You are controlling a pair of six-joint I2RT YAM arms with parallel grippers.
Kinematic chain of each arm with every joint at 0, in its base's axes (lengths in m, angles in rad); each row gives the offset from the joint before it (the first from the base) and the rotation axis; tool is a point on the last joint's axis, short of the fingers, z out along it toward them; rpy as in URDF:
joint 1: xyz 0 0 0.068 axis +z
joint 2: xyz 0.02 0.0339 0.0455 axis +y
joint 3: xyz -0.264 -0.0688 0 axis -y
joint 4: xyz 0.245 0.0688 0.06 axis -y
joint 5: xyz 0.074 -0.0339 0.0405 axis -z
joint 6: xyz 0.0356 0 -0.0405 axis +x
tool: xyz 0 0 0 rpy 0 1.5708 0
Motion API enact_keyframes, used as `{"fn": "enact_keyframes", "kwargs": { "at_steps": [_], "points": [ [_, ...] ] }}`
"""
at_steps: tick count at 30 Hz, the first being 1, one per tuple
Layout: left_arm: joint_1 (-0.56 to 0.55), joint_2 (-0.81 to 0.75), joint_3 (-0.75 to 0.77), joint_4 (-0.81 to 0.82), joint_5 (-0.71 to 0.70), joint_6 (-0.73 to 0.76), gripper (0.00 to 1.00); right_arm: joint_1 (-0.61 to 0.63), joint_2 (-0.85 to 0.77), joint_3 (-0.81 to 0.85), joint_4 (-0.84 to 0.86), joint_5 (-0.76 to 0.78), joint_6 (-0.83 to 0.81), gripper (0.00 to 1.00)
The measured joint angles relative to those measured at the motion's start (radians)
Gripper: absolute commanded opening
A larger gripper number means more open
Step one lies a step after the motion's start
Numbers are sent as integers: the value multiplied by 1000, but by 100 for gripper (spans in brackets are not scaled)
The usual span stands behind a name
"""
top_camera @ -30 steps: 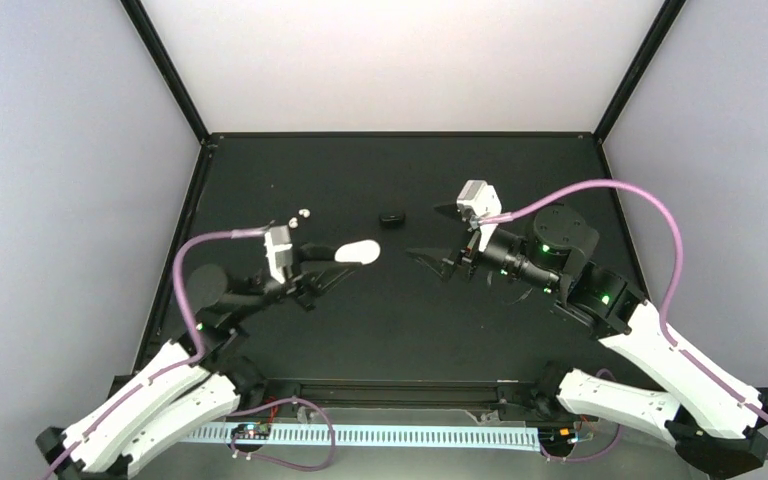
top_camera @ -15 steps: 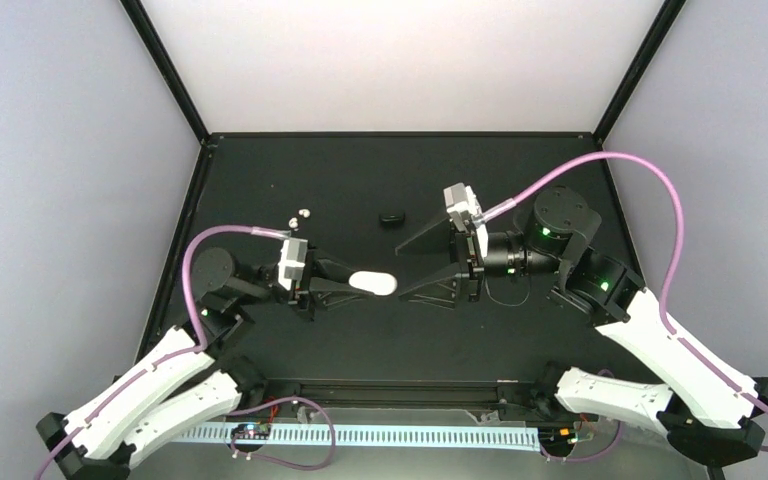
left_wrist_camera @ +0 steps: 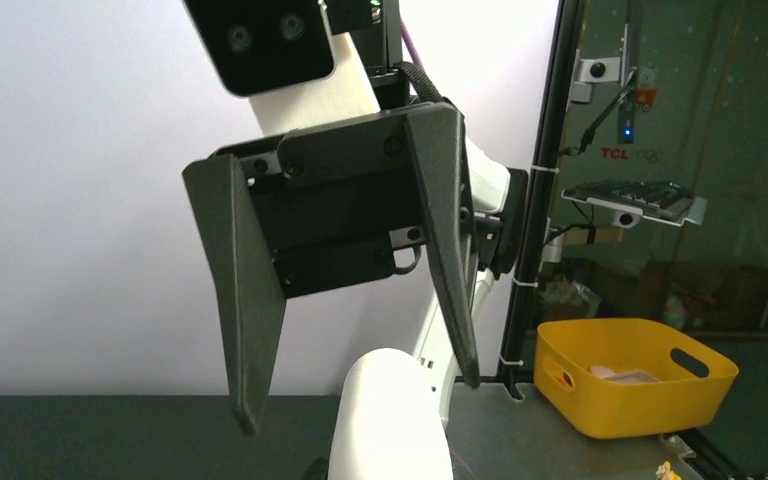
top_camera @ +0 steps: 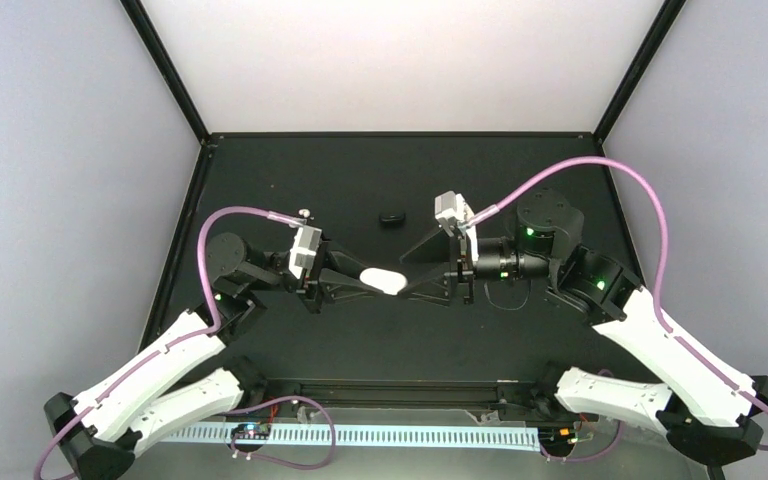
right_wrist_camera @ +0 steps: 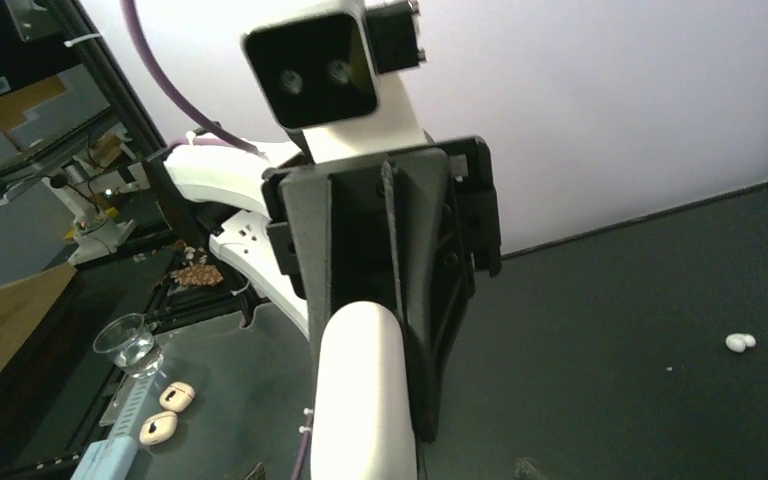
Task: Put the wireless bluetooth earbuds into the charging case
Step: Pick up the charging case at the center of the board.
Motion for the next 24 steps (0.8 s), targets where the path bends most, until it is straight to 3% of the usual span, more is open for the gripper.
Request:
{"fn": "enact_keyframes", "kwargs": {
  "at_steps": [3,8,12,15,17,19,24],
  "points": [
    [0,13,13,5,0,-3,1,0,15,0,-10,5,-1,60],
    [-5,37,21,11,0,-6,2,0,30,0,-14,5,-2,43],
    [-7,46,21,11,-2,-7,2,0,31,0,-14,5,-3,41],
    [-7,46,22,11,-7,-7,3,0,32,0,-14,5,-5,32],
    [-7,46,22,11,-13,-8,11,0,34,0,-12,2,-1,23],
    [-7,46,22,11,-26,-8,25,0,35,0,-6,-4,1,17],
    [-7,44,22,14,-50,-30,39,0,33,-2,25,-8,7,14]
  ]
}}
